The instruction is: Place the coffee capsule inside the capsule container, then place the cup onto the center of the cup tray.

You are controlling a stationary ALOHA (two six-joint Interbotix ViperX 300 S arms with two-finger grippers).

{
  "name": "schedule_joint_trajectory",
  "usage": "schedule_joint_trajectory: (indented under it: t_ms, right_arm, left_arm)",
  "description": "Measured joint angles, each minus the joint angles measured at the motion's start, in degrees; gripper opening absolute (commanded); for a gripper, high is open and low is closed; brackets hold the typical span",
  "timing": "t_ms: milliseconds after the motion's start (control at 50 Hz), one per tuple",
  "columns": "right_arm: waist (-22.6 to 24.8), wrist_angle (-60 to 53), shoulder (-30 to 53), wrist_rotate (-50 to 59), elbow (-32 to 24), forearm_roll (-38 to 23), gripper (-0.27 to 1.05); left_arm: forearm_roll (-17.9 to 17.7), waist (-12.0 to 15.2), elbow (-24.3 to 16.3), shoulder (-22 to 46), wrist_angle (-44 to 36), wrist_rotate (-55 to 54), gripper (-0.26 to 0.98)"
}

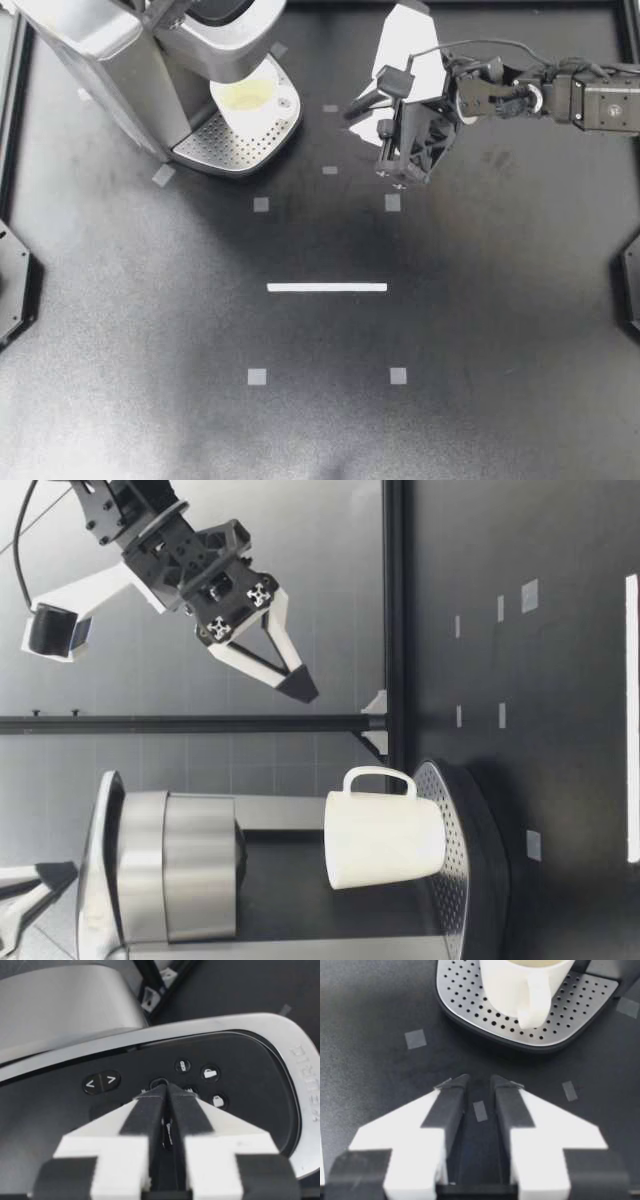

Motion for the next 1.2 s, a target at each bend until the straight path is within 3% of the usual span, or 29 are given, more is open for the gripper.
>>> schedule_joint_trajectory:
  t_ms: [1200]
  right_arm:
    - [0.7, -1.3, -0.1, -0.3, 0.6, 0.0, 0.30]
  left_arm:
    - [0.0, 1.1, 1.1, 0.3, -1.6, -0.2, 0.13]
